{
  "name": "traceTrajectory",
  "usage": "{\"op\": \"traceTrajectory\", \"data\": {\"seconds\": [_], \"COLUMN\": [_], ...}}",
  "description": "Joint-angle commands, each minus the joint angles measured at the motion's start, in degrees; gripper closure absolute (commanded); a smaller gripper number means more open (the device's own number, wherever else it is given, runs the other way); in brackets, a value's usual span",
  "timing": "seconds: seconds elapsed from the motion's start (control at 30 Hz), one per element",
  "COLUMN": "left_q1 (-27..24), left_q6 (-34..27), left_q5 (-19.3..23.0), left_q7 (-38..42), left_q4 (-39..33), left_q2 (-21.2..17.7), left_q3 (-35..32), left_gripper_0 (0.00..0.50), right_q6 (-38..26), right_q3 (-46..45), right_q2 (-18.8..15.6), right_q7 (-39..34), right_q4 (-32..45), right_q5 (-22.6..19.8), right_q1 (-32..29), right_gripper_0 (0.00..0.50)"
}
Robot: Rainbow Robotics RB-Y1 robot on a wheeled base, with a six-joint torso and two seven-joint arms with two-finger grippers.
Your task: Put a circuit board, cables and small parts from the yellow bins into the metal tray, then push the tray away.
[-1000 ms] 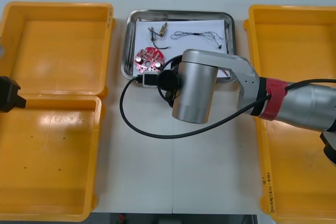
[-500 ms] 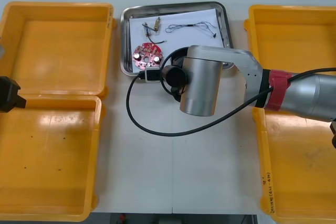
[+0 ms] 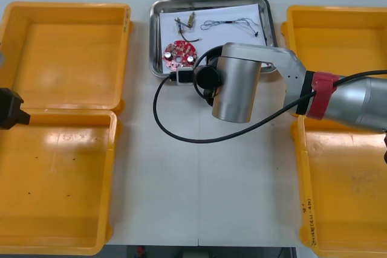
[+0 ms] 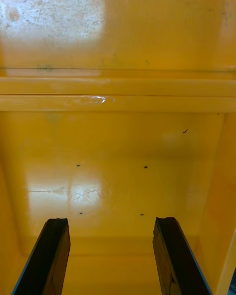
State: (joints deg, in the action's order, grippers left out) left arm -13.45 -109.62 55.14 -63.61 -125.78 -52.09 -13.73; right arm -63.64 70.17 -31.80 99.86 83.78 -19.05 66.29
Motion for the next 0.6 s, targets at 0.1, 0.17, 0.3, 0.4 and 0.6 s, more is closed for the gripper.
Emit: {"op": "traceTrajectory", "data": {"seconds": [0.1,0.17,0.3,0.4,0.6], "left_q1": [0.79,0.79,0.79,0.79,0.79], "left_q6": [-0.38,-0.38,-0.38,-0.38,-0.38], "left_q5": [0.40,0.40,0.40,0.40,0.40], "left_q7": [-1.52,-1.52,-1.52,-1.52,-1.52], "left_q4": [-1.58,-1.58,-1.58,-1.58,-1.58], "left_q2": [-2.67,-2.67,-2.67,-2.67,-2.67], "left_q3": [-1.66,-1.66,-1.66,-1.66,-1.66], "left_gripper_0": [0.000,0.000,0.000,0.000,0.000], "right_q6": [1.24,1.24,1.68,2.64,3.79], "right_q3": [-2.67,-2.67,-3.19,-3.63,-3.81], "right_q2": [0.77,1.39,2.27,2.62,2.88], "right_q7": [0.95,0.95,0.95,0.95,1.30], "right_q4": [-2.22,-2.93,-3.89,-4.60,-5.12], "right_q5": [0.41,0.41,0.24,-1.26,-3.45], "right_q1": [3.15,3.41,3.76,4.03,4.99], "right_gripper_0": [0.450,0.452,0.450,0.453,0.451]}}
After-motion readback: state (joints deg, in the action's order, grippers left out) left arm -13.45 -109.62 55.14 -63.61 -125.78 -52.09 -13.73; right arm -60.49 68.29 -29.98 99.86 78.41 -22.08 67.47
